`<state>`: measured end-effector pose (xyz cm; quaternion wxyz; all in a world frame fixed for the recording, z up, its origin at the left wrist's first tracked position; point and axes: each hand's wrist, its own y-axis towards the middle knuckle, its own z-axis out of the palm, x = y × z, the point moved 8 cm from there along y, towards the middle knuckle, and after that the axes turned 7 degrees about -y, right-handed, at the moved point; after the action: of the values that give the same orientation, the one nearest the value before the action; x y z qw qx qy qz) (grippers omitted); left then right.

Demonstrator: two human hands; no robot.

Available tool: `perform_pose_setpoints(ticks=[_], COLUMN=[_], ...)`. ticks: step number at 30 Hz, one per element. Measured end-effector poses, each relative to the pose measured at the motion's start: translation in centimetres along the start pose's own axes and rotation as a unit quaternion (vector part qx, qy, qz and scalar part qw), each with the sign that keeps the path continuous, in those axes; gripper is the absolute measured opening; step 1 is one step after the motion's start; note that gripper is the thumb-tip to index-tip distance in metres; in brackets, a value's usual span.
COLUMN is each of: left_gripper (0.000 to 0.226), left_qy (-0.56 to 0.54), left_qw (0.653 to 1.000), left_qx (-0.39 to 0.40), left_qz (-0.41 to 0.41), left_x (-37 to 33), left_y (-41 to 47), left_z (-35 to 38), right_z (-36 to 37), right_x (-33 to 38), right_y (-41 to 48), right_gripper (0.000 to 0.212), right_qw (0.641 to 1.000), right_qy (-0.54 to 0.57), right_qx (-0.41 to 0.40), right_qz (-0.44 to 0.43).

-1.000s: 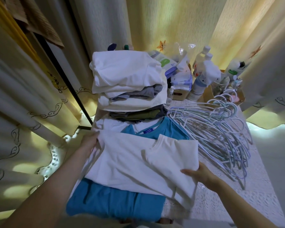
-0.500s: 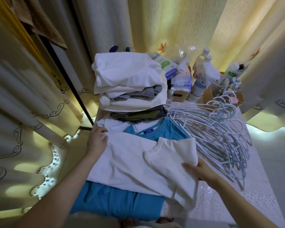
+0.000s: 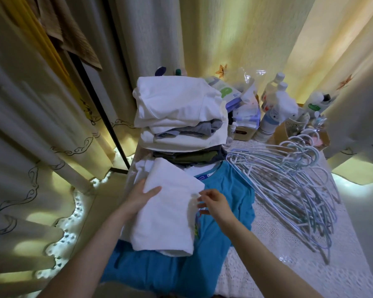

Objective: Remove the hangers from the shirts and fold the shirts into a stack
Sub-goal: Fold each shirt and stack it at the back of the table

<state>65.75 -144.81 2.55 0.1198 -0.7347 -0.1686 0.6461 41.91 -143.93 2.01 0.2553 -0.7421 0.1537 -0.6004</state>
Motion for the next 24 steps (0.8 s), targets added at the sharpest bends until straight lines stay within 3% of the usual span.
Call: perform_pose_setpoints(ticks=[1,3,7,9,10,12,14,16,17,20,24], left_gripper=[0.035,0.054,0.077,0.081,0.079,0.059,0.037,0.034,0.038,0.042,0.007], left_qy=[-0.004,0.026,0.176,0.248,0.285,0.308,0.267,0.29,0.322,0.417,0.409], left_qw=[0.999,0.996,0.982,0.962,0.951,0.939,0.946,0.918,0.891,0.83,0.825], left_qx=[-0.029,-0.08,-0.033,-0.057,-0.095,-0.13,0.017,0.227,0.294,0.34,0.307], left_qz=[0.016,0.018,-0.058,-0.095,-0.072,0.084,0.184,0.148,0.124,0.146,0.24], left_x=[0.3,1.3,7.3,9.0,8.1,3.7,0.7,0.9,1.7,3.2,3.2], left_y=[0.5,1.2,2.0,1.7,1.7,1.3,0.2,-1.8,-2.9,-4.8,-7.0], left_z=[-1.6,-4.4,-4.8,-5.0,-5.4,-4.5,-1.0,2.9,4.0,4.9,5.0], right_z=[-0.8,-0.7,5.7,8.0,8.2,7.7,7.1,6.4,6.1,6.1,7.3], right_x=[-1.2,-3.8,-7.9,-9.4,-9.8,-10.0,-10.1,-10.1,-9.9,-8.8,-7.8], right_y=[0.6,1.1,-0.5,-1.3,-1.3,-1.3,-1.2,-0.9,-0.7,0.8,2.4], right_gripper=[0.008,0.013,0.021,0.023,0.026,0.028,0.027,0.025,0.025,0.03,0.021], right_qw=[0.998,0.992,0.984,0.982,0.987,0.993,0.994,0.993,0.993,0.993,0.99], right_qy=[-0.012,-0.07,-0.062,-0.049,-0.046,-0.019,0.024,0.043,0.039,0.043,0.06], right_qx=[-0.045,-0.055,0.111,0.137,0.119,0.085,0.08,0.074,0.066,0.057,0.065], right_qz=[0.03,0.088,0.127,0.116,0.101,0.078,0.077,0.085,0.091,0.096,0.109])
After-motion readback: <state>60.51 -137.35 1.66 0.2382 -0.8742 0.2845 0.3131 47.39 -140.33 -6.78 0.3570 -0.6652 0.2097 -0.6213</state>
